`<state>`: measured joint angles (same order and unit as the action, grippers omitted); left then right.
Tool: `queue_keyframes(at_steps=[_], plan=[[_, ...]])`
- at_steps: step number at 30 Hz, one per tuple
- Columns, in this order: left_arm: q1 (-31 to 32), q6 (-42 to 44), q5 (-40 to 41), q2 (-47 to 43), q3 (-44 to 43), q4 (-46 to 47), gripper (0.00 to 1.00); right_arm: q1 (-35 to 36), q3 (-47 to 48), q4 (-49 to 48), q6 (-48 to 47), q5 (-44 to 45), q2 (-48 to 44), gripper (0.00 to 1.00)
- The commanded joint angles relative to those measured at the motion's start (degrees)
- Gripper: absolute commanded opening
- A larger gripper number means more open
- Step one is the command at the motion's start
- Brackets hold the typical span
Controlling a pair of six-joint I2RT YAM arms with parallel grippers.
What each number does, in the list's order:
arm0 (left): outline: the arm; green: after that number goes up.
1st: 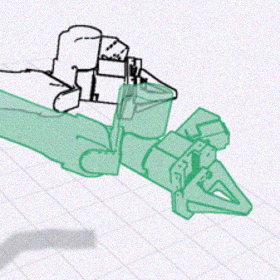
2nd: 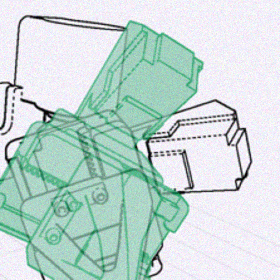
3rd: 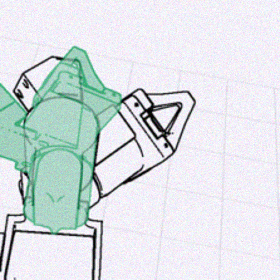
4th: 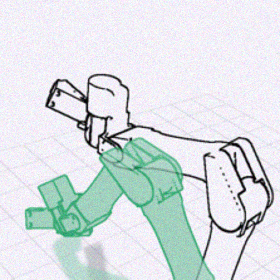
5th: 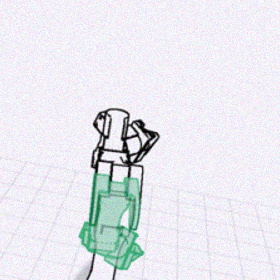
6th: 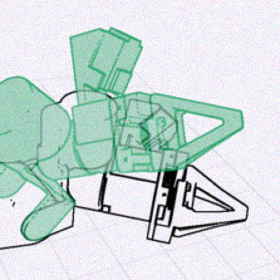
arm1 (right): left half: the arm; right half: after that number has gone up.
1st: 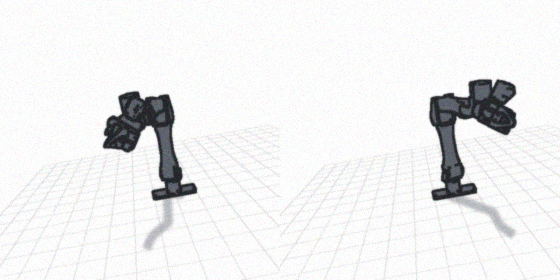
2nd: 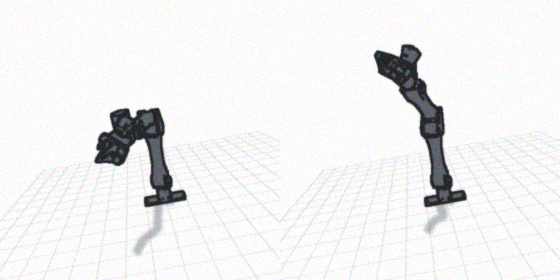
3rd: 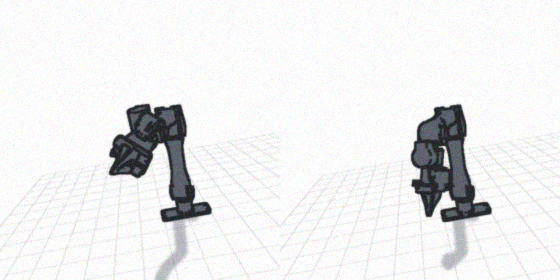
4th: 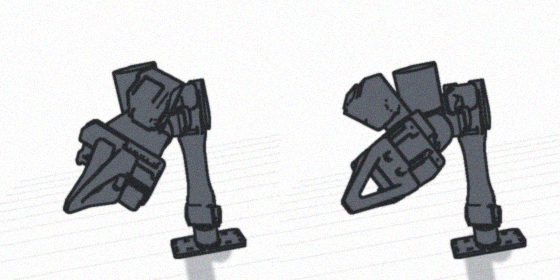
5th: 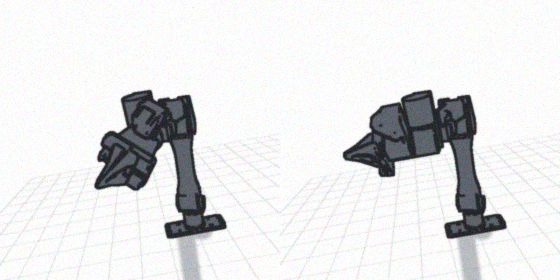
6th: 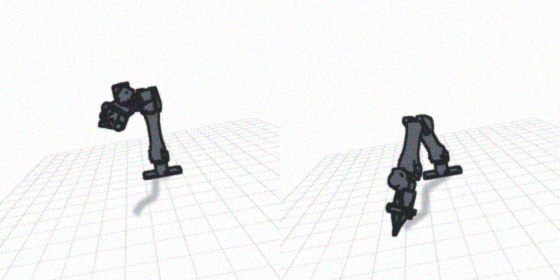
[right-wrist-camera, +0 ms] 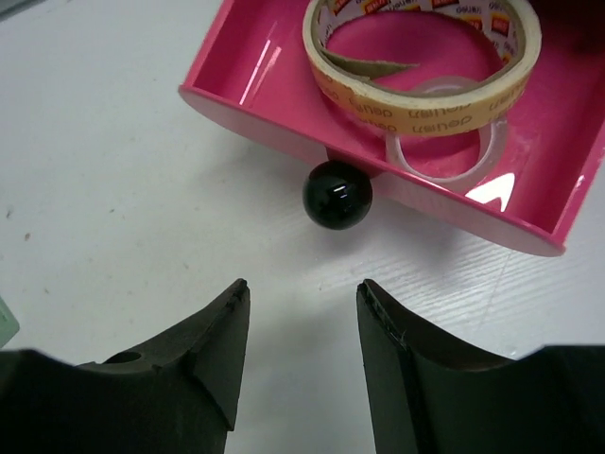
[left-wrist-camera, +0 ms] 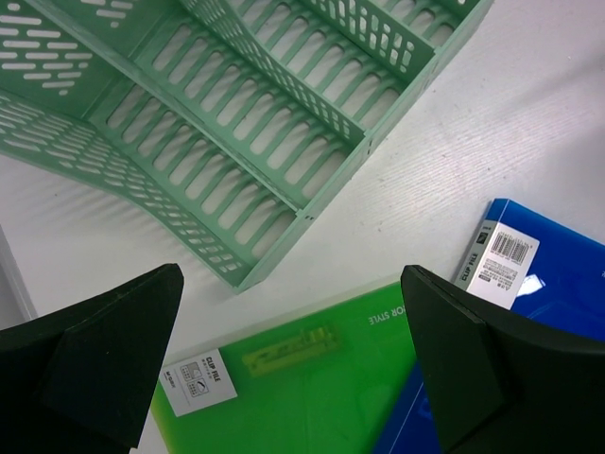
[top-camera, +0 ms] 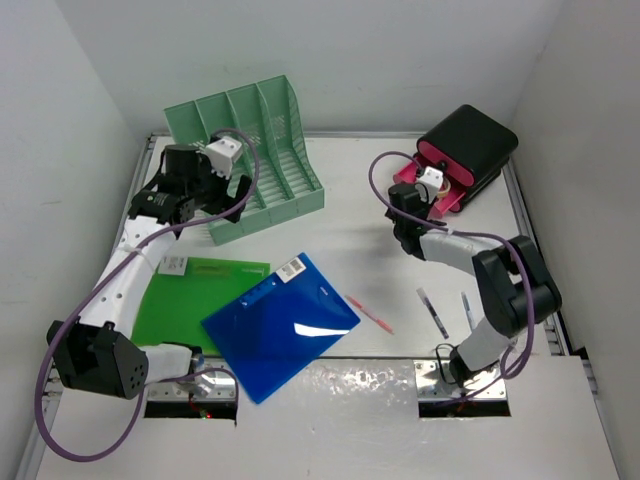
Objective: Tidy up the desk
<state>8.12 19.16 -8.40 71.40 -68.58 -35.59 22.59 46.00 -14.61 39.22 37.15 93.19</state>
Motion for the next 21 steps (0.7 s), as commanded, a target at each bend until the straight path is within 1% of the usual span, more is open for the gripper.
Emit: queue_keyframes(at_steps=[1, 5, 8, 13, 19, 21], plan=[[-0.8, 0.4, -0.6, -0.6, -0.1, 1.9, 1.0, -1.2, 2.5, -4.5, 4.5, 0.9, 3.0, 0.47], [-1.1, 0.8, -0.3, -0.8, -0.6, 1.3, 1.0, -3.3, 6.1, -3.9, 4.0, 0.6, 6.8, 0.47], [-1.3, 0.9, -0.3, -0.8, -0.8, 1.1, 1.0, -4.5, 6.9, -5.2, 3.1, 1.3, 8.3, 0.45], [-1.6, 1.1, -0.1, -0.6, -0.8, 1.2, 1.0, -5.3, 10.7, -4.3, -1.2, 2.7, 10.2, 0.45], [-1.9, 1.1, -0.3, -0.5, -1.4, 0.9, 1.0, -7.8, 11.1, -5.5, -2.0, 3.7, 11.1, 0.44], [-2.0, 1.1, -0.3, -0.4, -1.6, 0.7, 1.0, -8.6, 11.1, -7.3, -3.7, 3.7, 11.5, 0.44]])
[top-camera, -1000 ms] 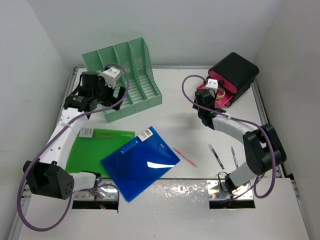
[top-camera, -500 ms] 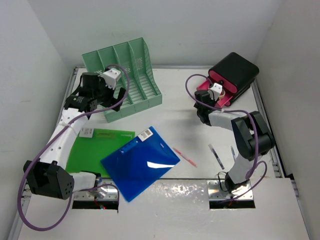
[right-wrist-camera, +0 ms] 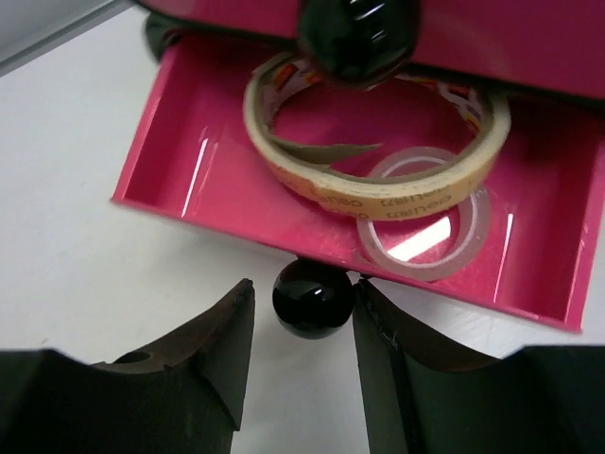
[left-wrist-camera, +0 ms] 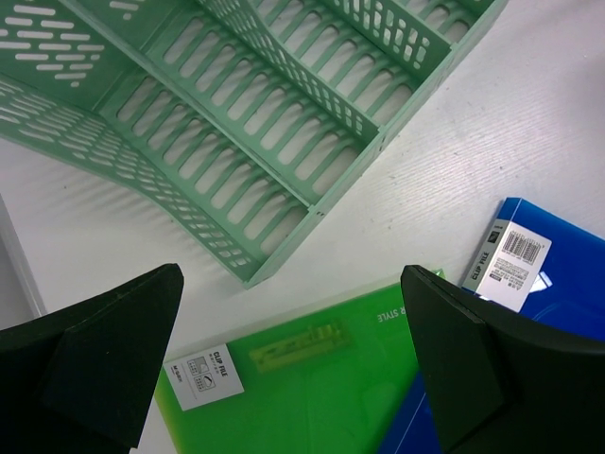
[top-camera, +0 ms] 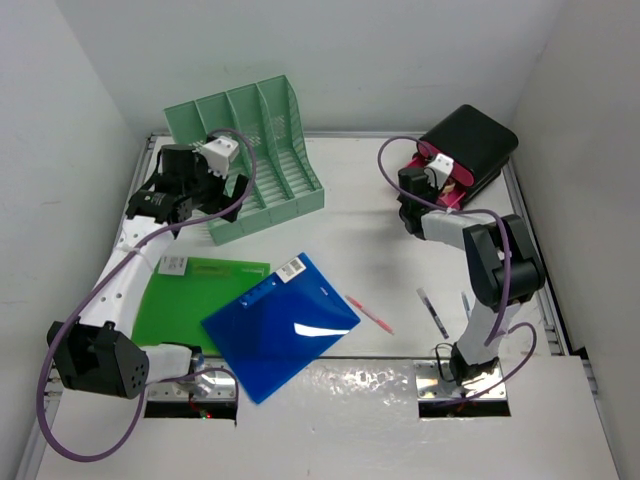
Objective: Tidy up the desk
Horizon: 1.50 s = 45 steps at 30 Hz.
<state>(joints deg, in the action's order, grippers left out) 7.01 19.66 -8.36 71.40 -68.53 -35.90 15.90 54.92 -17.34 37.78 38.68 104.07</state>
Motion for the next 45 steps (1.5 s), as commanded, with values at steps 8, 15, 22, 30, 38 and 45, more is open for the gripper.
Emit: queue_keyframes(at_steps=[8, 15, 22, 30, 38, 45], plan=[[-1.1, 0.9, -0.2, -0.3, -2.0, 0.9, 1.0, -4.1, 3.7, -10.0, -13.2, 3.1, 2.6, 0.44], [-1.3, 0.6, -0.4, 0.0, -2.7, 0.7, 1.0, -5.7, 6.8, -12.6, -18.8, 2.6, 6.1, 0.44], [-1.3, 0.5, 0.0, 0.0, -3.4, 0.1, 1.0, -7.0, 6.6, -15.4, -21.3, 2.3, 8.0, 0.44], [-1.4, 0.6, 0.2, 0.2, -4.0, 0.1, 1.0, -8.5, 3.6, -17.4, -22.2, -0.9, 7.9, 0.42], [-1.5, 0.4, -0.3, 0.6, -3.6, 0.7, 1.0, -7.6, -0.9, -15.6, -11.3, -3.6, 5.3, 0.49], [-1.5, 1.1, -0.2, 0.2, -3.3, 0.0, 1.0, -7.5, 3.3, -15.0, -10.4, -2.4, 10.6, 0.56]])
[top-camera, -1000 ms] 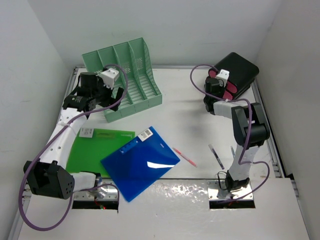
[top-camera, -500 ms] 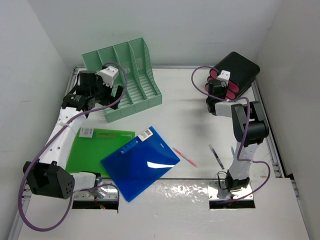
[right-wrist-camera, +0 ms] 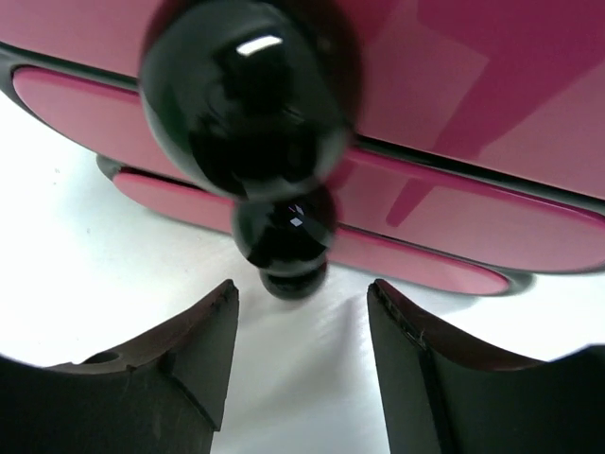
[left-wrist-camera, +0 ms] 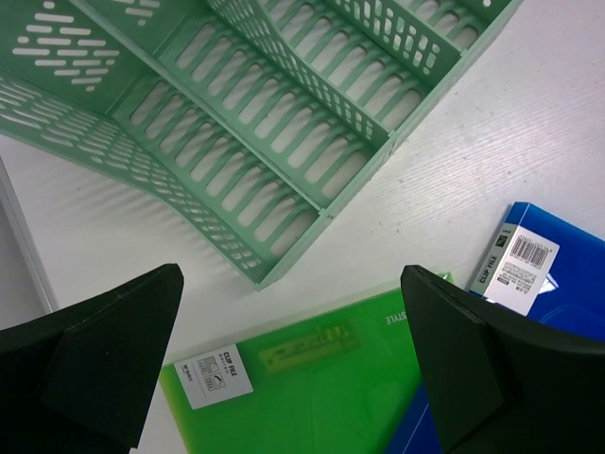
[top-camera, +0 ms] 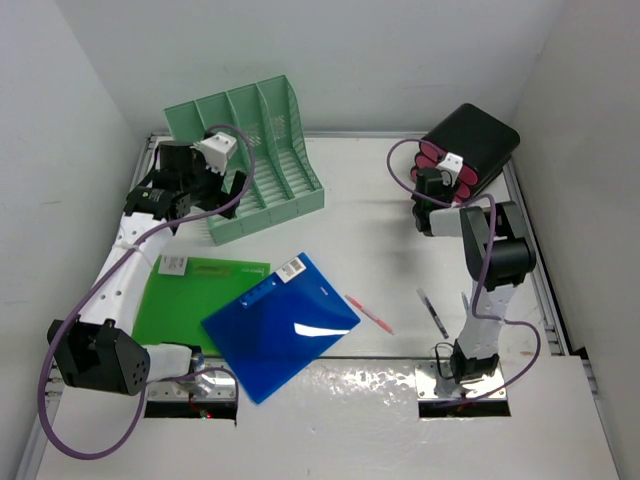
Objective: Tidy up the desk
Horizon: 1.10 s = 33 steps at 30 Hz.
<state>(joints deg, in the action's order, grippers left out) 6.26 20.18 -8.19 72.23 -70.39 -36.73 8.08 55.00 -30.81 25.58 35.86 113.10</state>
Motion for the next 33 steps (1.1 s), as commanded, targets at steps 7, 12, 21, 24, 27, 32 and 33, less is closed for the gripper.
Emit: queue_keyframes(at_steps=[7, 12, 21, 24, 27, 32, 33], plan=[[-1.0, 1.2, -0.1, -0.4, -1.2, 1.0, 1.0, 0.3, 8.3, 1.4, 3.2, 1.8, 5.4, 0.54], [-1.1, 1.3, -0.4, -0.4, -1.1, 1.0, 1.0, 0.3, 8.1, 0.4, 2.2, 4.1, 5.3, 0.51], [-1.2, 1.2, -0.8, -0.1, -2.0, 0.6, 1.0, 0.2, 10.4, 1.9, 3.2, 5.4, 6.9, 0.44], [-1.3, 1.3, -1.0, -0.2, -2.1, 0.3, 1.0, 0.2, 10.6, 2.5, 3.6, 6.0, 7.1, 0.4], [-1.3, 1.4, -0.9, -0.1, -1.9, 0.1, 1.0, 0.2, 10.1, 3.2, 4.6, 6.4, 7.0, 0.29], [-1.6, 1.3, -1.1, -0.2, -2.0, 0.2, 1.0, 0.3, 8.4, 4.2, 7.5, 5.9, 5.6, 0.13], [-1.6, 1.3, -1.3, -0.3, -2.0, 0.1, 1.0, 0.4, 7.7, 4.4, 8.1, 5.4, 5.3, 0.11]])
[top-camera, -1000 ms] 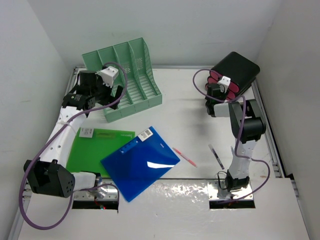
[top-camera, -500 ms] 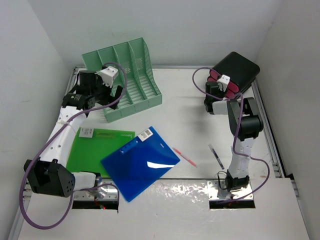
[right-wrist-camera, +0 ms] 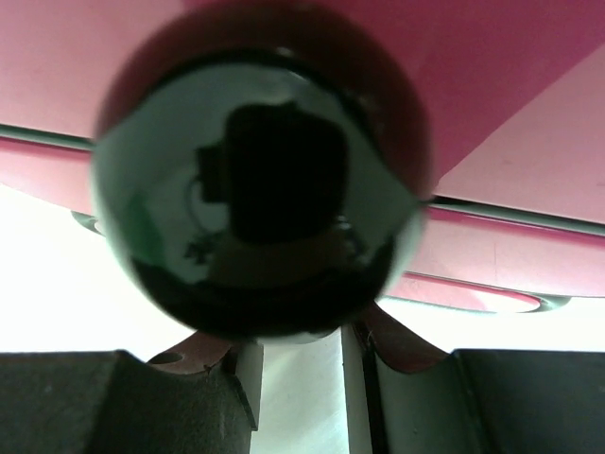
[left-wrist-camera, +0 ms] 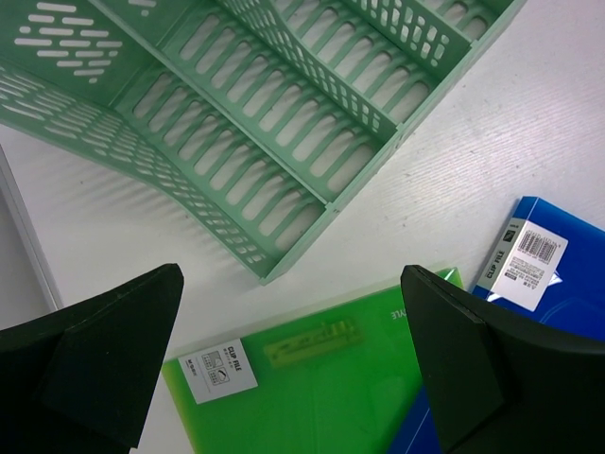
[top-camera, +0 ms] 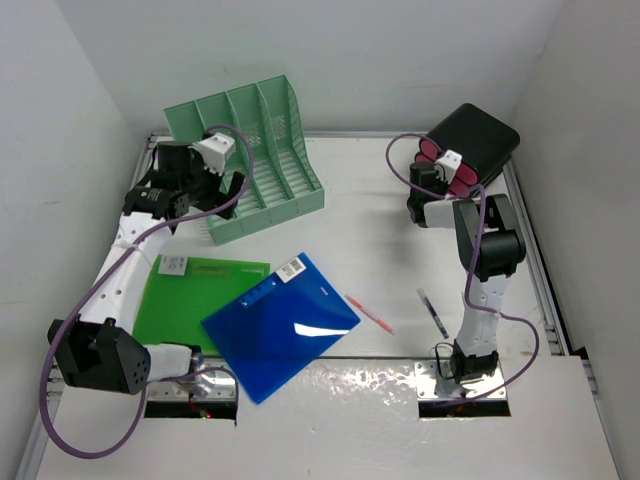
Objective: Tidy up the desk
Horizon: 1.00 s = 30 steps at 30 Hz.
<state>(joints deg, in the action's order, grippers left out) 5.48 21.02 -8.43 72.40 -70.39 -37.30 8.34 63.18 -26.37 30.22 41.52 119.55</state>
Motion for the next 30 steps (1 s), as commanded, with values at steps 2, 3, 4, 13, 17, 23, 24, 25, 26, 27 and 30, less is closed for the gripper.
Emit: queue_keyframes(at_steps=[2, 3, 4, 13, 17, 23, 24, 25, 26, 27, 30], plan=[[-0.8, 0.5, -1.2, -0.8, -2.0, 0.6, 1.0, 0.0, -1.2, 0.5, 5.1, -1.2, -2.4, 0.05], [-0.8, 0.4, -1.1, -0.9, -2.0, 0.5, 1.0, 0.2, -1.6, 0.8, 5.6, -1.5, -2.8, 0.04], [-0.8, 0.5, -1.1, -1.0, -2.0, 0.4, 1.0, 0.4, -2.2, 1.1, 6.3, -2.1, -3.3, 0.02], [-1.0, 0.5, -1.9, -2.6, -1.4, -0.1, 1.0, 4.8, -8.2, 3.0, 7.2, -2.6, -10.1, 0.0], [-1.0, 0.9, -2.3, -3.2, -0.9, -0.4, 1.0, 6.3, -11.3, 2.4, 7.8, -2.7, -11.7, 0.0], [-1.2, 1.3, -2.8, -4.3, 0.0, -1.0, 1.0, 8.4, -12.5, 2.8, 8.3, -3.8, -11.8, 0.07], [-1.2, 1.4, -2.8, -4.5, 0.1, -1.0, 1.0, 8.8, -12.5, 2.7, 8.1, -4.0, -11.8, 0.13], [-1.3, 1.5, -2.9, -4.7, 0.2, -1.0, 1.0, 9.1, -12.5, 2.7, 7.5, -4.2, -11.9, 0.34], [-1.3, 1.5, -3.2, -4.9, 0.3, -1.1, 1.0, 9.2, -12.1, 3.2, 7.1, -4.9, -12.1, 0.42], [-1.3, 1.6, -3.3, -5.0, 0.4, -1.1, 0.99, 9.3, -12.1, 3.6, 6.8, -5.5, -12.3, 0.51], [-1.3, 1.7, -3.9, -5.3, 0.8, -1.3, 1.0, 9.2, -12.8, 3.8, 3.5, -8.7, -14.9, 0.66]])
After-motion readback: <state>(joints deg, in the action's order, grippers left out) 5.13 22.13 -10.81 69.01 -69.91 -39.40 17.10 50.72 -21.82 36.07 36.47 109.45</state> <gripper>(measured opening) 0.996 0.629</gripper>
